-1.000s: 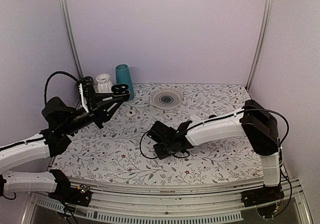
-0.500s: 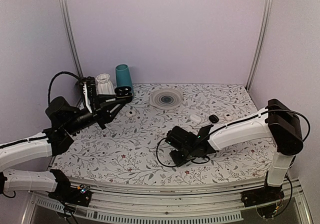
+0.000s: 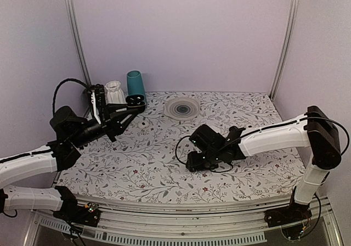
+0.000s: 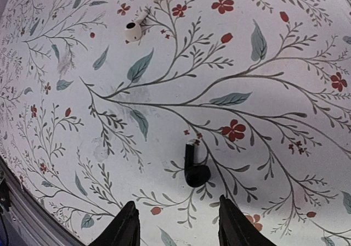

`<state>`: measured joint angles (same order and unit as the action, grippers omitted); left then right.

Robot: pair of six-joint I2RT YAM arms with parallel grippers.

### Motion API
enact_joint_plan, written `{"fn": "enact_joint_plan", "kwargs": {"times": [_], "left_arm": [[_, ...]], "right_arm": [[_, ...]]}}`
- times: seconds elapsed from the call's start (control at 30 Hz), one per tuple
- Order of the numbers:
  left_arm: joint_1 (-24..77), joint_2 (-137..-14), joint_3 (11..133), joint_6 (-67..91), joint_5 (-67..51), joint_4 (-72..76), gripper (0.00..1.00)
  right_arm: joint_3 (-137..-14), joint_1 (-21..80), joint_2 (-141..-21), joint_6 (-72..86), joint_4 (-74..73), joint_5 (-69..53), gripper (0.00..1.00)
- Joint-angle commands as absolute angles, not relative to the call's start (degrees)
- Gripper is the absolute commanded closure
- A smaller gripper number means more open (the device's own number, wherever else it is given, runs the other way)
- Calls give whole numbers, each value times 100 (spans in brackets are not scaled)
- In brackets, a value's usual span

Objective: Insert the wireless bluetooth earbuds into the charging case
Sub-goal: Move the right earbud to the center of the board, then adjust the right earbud at the center of the board.

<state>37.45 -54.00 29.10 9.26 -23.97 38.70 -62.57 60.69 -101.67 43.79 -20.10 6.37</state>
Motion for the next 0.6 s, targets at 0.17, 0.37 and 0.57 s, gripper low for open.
{"fn": "enact_joint_plan", "kwargs": {"times": [0.17, 0.37, 0.57], "left_arm": [[3683, -5358, 3032, 914, -2449, 3980, 100], [3680, -5274, 3040, 874, -2392, 3879, 100], [3681, -5247, 3085, 869, -2392, 3815, 100]], "right_arm": [[-6364, 6082, -10471, 4698, -667, -678, 56], [-6532, 6076, -10792, 4697, -667, -677, 56], [-6447, 5994, -10873, 4713, -677, -525, 56]]}}
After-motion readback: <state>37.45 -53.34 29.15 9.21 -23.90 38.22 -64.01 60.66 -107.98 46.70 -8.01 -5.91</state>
